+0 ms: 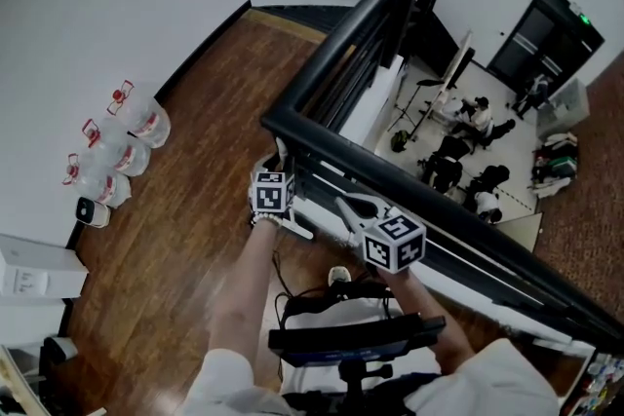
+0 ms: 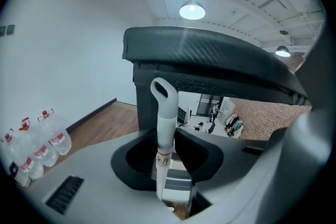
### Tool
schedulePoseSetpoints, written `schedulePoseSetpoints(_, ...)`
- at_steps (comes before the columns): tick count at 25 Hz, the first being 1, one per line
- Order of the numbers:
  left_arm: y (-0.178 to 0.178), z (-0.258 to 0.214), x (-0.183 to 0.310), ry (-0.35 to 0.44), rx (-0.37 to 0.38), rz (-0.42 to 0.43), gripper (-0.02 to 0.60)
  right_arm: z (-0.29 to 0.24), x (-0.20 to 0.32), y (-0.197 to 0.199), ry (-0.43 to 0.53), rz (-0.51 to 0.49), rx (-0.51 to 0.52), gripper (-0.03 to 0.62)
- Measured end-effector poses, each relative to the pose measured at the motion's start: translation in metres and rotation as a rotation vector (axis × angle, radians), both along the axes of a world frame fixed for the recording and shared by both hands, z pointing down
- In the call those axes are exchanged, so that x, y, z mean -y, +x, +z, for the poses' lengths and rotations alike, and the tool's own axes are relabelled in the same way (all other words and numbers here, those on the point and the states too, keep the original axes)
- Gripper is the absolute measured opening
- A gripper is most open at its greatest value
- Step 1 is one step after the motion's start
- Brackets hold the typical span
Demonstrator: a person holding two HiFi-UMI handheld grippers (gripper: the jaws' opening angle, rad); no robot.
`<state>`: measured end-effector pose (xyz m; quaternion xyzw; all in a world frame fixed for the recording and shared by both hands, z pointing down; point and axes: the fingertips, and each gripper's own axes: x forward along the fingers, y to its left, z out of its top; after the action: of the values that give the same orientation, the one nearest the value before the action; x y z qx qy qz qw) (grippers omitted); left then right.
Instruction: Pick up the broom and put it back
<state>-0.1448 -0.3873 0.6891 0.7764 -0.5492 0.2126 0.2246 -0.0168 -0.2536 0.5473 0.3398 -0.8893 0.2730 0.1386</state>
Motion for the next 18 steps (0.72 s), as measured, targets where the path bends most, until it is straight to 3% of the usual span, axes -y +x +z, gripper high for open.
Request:
schedulePoseSetpoints(8, -0.005, -0.011, -0.042, 0.020, 0.046, 0.041, 0.103, -0.021, -0.006, -0.018, 0.032, -0.030, 0.040, 0.011)
schedulePoseSetpoints(13, -0.036, -0.042, -0.080, 0.051, 0.059, -0.037, 0.101, -0.038, -0.013, -0.028, 0.047, -0.031, 0.070, 0.011)
schedulePoseSetpoints(18, -0.056, -0.094, -0.109, 0.133, 0.044, -0.072, 0.101, -0.053, -0.027, -0.041, 0.060, -0.019, 0.098, 0.011)
